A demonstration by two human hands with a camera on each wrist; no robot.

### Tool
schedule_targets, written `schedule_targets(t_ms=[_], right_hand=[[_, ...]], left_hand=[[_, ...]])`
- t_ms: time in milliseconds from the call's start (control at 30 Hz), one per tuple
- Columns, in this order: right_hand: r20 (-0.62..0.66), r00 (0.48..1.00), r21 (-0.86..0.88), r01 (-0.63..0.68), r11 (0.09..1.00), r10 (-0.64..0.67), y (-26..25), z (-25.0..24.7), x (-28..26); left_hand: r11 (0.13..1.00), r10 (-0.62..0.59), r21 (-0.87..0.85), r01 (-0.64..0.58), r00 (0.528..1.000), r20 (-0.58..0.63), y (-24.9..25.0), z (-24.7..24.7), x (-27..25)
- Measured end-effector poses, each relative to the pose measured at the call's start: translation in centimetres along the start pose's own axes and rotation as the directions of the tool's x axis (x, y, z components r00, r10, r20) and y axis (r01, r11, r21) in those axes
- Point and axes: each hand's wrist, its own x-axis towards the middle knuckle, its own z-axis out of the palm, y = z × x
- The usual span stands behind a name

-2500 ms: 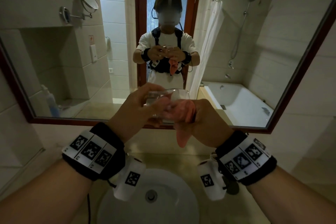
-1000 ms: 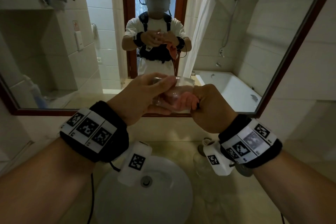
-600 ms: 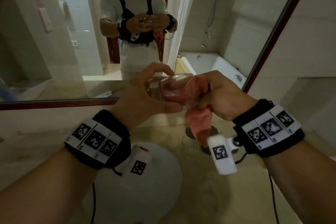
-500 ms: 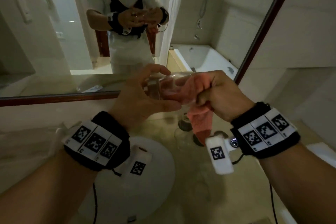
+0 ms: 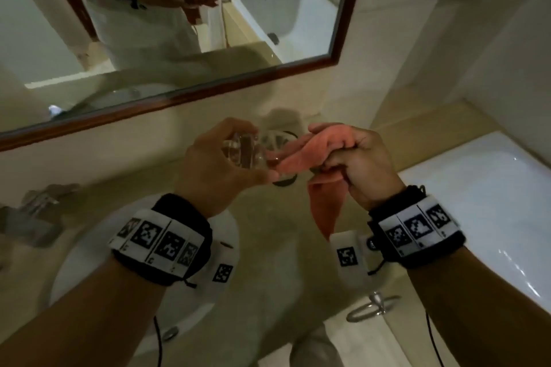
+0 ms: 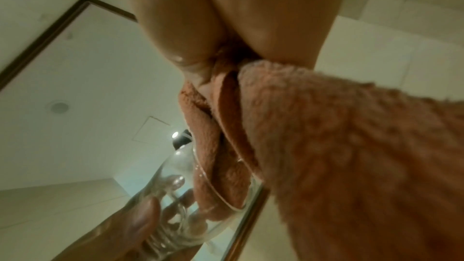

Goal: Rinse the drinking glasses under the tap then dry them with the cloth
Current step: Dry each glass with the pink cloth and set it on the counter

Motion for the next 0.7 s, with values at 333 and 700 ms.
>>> schedule_targets(t_ms=[333, 700], right_hand=[[-0.177, 0.969, 0.120, -0.150, 0.981, 0.170, 6.8, -8.7, 6.1], [-0.155, 0.958, 0.138, -0.223, 0.965, 0.243, 11.5, -10.6, 12.2]], left_hand=[[0.871, -0.246, 0.465, 0.159, 0.960, 0.133, -3.2, 9.8, 9.3], [0.559, -0.436, 0.817, 0.142, 0.889, 0.144, -8.6, 15.7, 15.8]])
